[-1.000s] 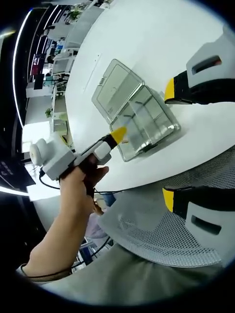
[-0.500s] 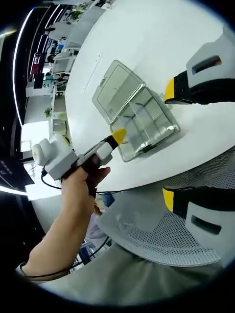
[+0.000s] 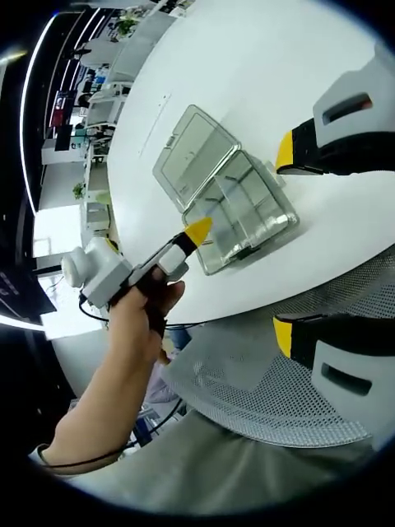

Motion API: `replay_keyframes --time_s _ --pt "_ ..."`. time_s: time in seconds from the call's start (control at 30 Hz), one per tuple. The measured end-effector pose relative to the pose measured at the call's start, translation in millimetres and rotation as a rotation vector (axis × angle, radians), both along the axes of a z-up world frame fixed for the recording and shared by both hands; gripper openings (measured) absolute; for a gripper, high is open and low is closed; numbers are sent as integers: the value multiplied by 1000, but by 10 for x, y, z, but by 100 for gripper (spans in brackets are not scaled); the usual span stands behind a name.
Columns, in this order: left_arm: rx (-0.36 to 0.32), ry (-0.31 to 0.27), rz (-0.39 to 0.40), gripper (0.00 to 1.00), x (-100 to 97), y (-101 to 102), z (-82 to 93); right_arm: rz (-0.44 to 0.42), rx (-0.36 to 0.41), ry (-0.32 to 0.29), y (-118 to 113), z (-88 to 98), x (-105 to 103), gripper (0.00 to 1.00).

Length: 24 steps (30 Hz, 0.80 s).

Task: Insert the divider into the dual guide fixture by aligning both edges with the guide slots and pushing it downward to the bottom, including one-sided entry, uneven engagement, binding, and posture correction.

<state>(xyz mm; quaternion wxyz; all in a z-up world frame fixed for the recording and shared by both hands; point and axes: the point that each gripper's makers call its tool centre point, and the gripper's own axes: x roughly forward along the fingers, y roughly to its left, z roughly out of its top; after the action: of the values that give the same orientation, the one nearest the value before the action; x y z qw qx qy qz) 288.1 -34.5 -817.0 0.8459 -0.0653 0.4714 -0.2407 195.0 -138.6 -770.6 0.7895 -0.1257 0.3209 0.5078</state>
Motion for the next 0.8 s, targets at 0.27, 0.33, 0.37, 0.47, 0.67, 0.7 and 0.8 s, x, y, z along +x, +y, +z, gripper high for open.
replay_keyframes --time_s 0.27,0.33,0.37,0.47,0.67,0.7,0.8 --pt "-137 -52 -2 16 -108 -16 133 -12 23 6 -29 41 47 67" --pt "-173 -72 -1 17 -136 -3 197 -16 28 4 -42 55 67 68" --pt "-193 -85 -1 18 -138 -5 234 -20 29 5 -55 60 82 68" --pt "-268 -135 2 23 -153 3 388 -24 25 0 -80 74 108 68" --pt "-347 -227 -59 30 -251 -34 616 -36 27 -7 -120 109 178 69" --pt "-365 -248 -73 32 -279 -61 671 -39 28 -8 -127 122 188 69" --pt "-382 -284 -100 37 -350 -76 766 -50 25 -11 -157 136 218 69"
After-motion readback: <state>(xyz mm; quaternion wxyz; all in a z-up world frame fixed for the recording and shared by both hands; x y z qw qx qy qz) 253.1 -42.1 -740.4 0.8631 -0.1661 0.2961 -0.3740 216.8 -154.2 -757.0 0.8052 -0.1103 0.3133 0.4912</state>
